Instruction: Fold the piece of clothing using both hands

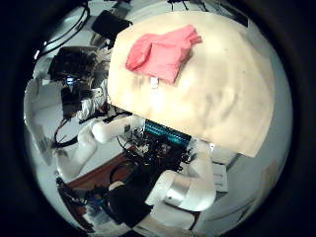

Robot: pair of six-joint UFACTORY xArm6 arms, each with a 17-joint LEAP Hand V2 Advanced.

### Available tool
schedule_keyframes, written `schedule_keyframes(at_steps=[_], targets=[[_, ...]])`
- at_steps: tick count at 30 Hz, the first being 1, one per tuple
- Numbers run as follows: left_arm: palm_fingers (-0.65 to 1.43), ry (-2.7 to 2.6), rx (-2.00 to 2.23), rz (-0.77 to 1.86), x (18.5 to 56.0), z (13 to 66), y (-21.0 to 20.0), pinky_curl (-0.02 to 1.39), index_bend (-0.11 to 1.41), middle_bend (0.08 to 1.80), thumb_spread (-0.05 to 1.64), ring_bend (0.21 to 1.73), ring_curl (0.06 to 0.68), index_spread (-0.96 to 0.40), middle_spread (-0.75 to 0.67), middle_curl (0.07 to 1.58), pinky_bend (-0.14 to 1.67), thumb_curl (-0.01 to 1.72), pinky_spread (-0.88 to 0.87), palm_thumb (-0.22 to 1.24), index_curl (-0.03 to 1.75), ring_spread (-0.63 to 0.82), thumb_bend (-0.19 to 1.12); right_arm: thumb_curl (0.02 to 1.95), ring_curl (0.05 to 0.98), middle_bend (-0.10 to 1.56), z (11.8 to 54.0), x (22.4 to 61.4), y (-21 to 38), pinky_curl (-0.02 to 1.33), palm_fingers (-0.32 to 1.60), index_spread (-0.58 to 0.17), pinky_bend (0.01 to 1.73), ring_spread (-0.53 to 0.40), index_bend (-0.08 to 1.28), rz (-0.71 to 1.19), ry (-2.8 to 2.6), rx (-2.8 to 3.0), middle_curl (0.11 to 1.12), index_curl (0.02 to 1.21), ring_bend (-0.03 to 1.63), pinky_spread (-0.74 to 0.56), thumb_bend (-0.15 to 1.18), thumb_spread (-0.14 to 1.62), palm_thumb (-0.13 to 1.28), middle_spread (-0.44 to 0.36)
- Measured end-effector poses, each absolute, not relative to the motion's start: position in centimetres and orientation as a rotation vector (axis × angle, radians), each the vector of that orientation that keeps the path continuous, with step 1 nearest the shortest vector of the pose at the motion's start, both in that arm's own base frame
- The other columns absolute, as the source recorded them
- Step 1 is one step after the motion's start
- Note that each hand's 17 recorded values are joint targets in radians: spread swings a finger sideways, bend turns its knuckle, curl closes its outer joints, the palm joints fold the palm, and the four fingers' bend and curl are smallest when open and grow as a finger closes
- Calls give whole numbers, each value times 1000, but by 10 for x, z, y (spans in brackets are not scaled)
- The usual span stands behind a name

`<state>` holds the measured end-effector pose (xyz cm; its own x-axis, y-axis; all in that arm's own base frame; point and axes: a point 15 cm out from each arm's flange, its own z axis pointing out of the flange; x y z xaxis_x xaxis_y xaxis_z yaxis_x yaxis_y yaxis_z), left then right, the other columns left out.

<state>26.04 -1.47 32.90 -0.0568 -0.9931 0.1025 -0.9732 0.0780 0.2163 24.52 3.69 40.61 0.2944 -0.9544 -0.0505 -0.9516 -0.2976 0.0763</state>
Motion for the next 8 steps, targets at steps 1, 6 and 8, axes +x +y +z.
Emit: schedule_keyframes(at_steps=[1, 6, 8], targets=[[-70, -2130, 1993, -115, 260, 329, -14, 303, 151, 174, 1103, 287, 236, 19, 443, 220, 196, 310, 587, 269, 255, 602, -23, 254, 214, 175, 407, 245, 37, 291, 15, -386, 286, 279, 193, -128, -1846, 2504, 288, 307, 236, 398, -9, 1084, 155, 110], [-63, -2121, 2001, -32, 262, 334, -15, 302, 158, 173, 1098, 290, 237, 11, 441, 222, 194, 309, 584, 270, 260, 601, -22, 255, 219, 178, 407, 245, 37, 295, 32, -386, 267, 276, 193, -134, -1845, 2503, 280, 320, 217, 400, -16, 1109, 202, 109], [-59, -2114, 1990, -20, 262, 332, -18, 300, 156, 176, 1097, 295, 238, 9, 430, 224, 193, 308, 582, 272, 261, 600, -22, 256, 219, 176, 407, 244, 37, 295, 35, -386, 264, 276, 193, -132, -1846, 2507, 279, 321, 215, 400, -12, 1112, 214, 109]])
